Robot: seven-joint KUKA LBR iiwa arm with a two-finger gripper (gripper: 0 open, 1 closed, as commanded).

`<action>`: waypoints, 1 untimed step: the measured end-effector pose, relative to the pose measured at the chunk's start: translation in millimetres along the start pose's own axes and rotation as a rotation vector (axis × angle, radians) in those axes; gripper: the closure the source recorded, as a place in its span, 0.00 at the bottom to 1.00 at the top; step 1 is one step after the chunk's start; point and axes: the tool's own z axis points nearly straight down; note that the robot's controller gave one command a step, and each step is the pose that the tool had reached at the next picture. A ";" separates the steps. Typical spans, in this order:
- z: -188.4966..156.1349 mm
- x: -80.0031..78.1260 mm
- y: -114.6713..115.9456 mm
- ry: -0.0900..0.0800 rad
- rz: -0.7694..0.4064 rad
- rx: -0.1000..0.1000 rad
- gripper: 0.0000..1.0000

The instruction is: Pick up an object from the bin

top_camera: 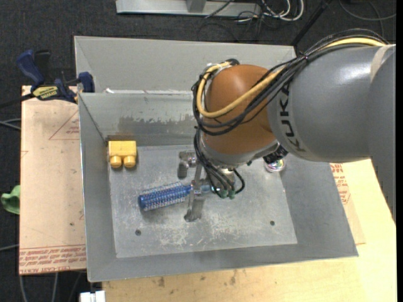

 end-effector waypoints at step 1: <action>116.5 -18.7 -5.1 -0.007 0.093 -0.001 0.00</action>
Offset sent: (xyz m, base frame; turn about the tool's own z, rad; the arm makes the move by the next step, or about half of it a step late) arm 0.0180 -0.0055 -0.1134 0.0944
